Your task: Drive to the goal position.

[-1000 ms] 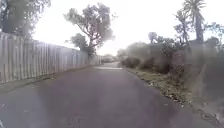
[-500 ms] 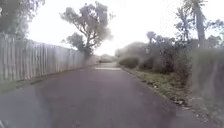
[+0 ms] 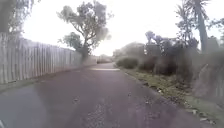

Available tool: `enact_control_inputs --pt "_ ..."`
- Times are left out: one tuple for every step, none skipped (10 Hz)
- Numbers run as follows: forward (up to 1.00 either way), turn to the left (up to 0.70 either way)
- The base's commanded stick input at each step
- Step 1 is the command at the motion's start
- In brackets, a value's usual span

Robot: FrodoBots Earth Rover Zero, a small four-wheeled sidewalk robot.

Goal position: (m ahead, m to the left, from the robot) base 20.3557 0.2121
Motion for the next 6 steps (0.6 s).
enact_control_inputs --pt "0.70 0.00" --pt "0.70 0.00" --pt "0.70 0.00" --pt "0.70 0.00" --pt "0.70 0.00" --pt "0.70 0.00"
